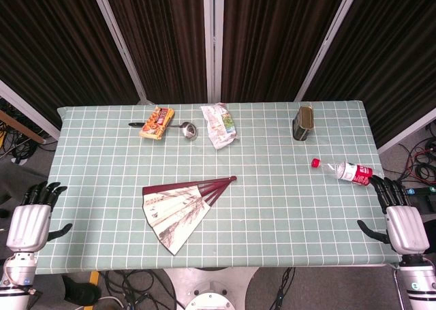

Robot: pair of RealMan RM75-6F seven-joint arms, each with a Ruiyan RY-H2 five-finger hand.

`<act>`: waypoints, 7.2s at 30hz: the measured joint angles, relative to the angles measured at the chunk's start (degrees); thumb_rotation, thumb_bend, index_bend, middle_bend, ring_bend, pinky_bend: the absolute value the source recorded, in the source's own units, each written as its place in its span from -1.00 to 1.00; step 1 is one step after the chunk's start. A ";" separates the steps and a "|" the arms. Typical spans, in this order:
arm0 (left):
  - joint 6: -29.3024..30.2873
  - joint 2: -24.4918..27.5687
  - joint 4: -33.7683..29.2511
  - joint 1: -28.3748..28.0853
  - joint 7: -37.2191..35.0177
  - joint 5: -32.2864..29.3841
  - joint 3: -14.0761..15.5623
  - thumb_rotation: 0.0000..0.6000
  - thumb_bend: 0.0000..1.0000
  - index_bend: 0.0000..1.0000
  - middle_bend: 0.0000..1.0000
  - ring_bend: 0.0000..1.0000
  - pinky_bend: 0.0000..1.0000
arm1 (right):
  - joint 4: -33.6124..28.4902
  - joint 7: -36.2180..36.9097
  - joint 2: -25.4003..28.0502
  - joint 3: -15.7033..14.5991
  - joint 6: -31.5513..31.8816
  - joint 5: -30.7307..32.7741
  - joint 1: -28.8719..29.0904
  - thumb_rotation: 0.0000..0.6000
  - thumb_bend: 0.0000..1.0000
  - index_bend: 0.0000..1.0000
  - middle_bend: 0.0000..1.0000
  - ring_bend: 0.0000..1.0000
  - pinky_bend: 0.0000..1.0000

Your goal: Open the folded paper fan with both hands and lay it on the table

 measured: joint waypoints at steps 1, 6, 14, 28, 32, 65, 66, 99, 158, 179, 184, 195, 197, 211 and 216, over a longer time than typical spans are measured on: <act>0.41 -0.34 0.19 0.15 0.09 -0.04 -0.10 1.00 -1.00 -0.56 -0.69 -0.80 -0.74 | -0.21 -0.10 0.06 0.07 0.07 -0.05 -0.02 1.00 -0.76 -1.00 -0.88 -1.00 -1.00; 0.79 -0.51 0.33 0.46 -0.03 -0.01 -0.10 1.00 -1.00 -0.56 -0.69 -0.80 -0.74 | -0.39 0.29 0.20 0.16 0.49 -0.06 -0.46 1.00 -0.76 -1.00 -0.88 -1.00 -1.00; 0.77 -0.01 -0.88 0.17 0.33 0.54 -0.21 1.00 -1.00 -0.56 -0.69 -0.80 -0.74 | -0.15 1.40 0.63 0.18 1.06 -0.42 -0.99 1.00 -0.76 -1.00 -0.88 -1.00 -1.00; -18.92 2.53 -3.07 -15.72 -6.74 -0.33 -7.04 1.00 -0.94 -0.48 -0.52 -0.58 -0.34 | -2.25 -0.11 2.84 2.33 -0.70 -0.78 1.47 1.00 -0.76 -1.00 -0.89 -1.00 -1.00; -29.81 1.55 -1.92 -23.16 -8.52 -4.21 -9.36 1.00 -0.76 -0.41 -0.49 -0.54 -0.31 | -2.88 -0.66 3.14 2.59 -1.29 -0.28 1.83 1.00 -0.76 -1.00 -0.89 -1.00 -1.00; -56.57 -21.79 24.57 -63.75 0.51 -54.76 -0.43 1.00 -0.34 -0.39 -0.34 -0.31 -0.14 | -1.69 0.37 3.34 2.85 -1.97 2.87 0.83 1.00 -0.76 -1.00 -0.89 -1.00 -1.00; -56.52 -21.80 24.64 -64.03 0.46 -55.00 -0.24 1.00 -0.33 -0.39 -0.33 -0.31 -0.14 | -1.63 0.40 3.32 2.86 -1.98 2.89 0.82 1.00 -0.76 -1.00 -0.89 -1.00 -1.00; -52.92 -25.85 28.10 -62.55 -1.23 -50.70 1.70 1.00 -0.34 0.19 0.26 0.28 0.47 | -0.03 1.62 2.45 3.97 -1.79 4.92 0.21 1.00 -0.74 -1.00 -0.89 -1.00 -1.00; -22.48 2.29 -15.87 -41.27 -24.95 -4.72 -14.78 1.00 -0.34 0.28 0.38 0.40 0.60 | -4.17 34.96 -9.29 12.83 -49.43 10.80 40.71 1.00 -0.17 -0.35 -0.56 -0.91 -0.90; -13.91 -2.66 -2.29 -36.81 -9.09 4.13 -9.15 1.00 -0.34 0.27 0.37 0.37 0.52 | -1.59 -7.88 -11.82 11.54 -28.30 20.30 38.87 1.00 0.21 0.38 -0.29 -0.70 -0.90; -10.69 -5.31 1.87 -36.06 -4.33 8.31 -8.06 1.00 -0.34 0.27 0.37 0.36 0.51 | 1.67 -16.90 -14.27 11.04 -19.68 18.70 37.39 1.00 0.21 0.39 -0.29 -0.70 -0.90; -4.09 -12.61 12.00 -34.79 7.38 15.92 -6.55 1.00 -0.35 0.23 0.32 0.34 0.49 | 13.90 -21.69 -22.59 9.99 -7.15 10.14 34.61 1.00 0.21 0.36 -0.31 -0.70 -0.93; -2.37 -13.96 14.24 -34.71 9.34 17.47 -6.65 1.00 -0.35 0.21 0.32 0.33 0.48 | 16.38 -21.35 -24.36 9.97 -4.49 8.51 34.08 1.00 0.21 0.35 -0.31 -0.70 -0.95; -0.78 -23.62 28.43 -34.82 15.49 22.02 -4.69 1.00 -0.48 0.02 0.10 0.10 0.31 | 39.06 -15.56 -37.09 8.87 3.43 2.04 32.16 1.00 0.20 0.17 -0.45 -0.80 -1.00; -3.45 -22.75 24.30 -34.21 16.98 21.30 -3.20 1.00 -0.87 -0.21 -0.07 -0.03 0.24 | 46.67 -12.18 -41.02 7.80 5.96 0.27 30.98 1.00 0.20 0.12 -0.49 -0.85 -1.00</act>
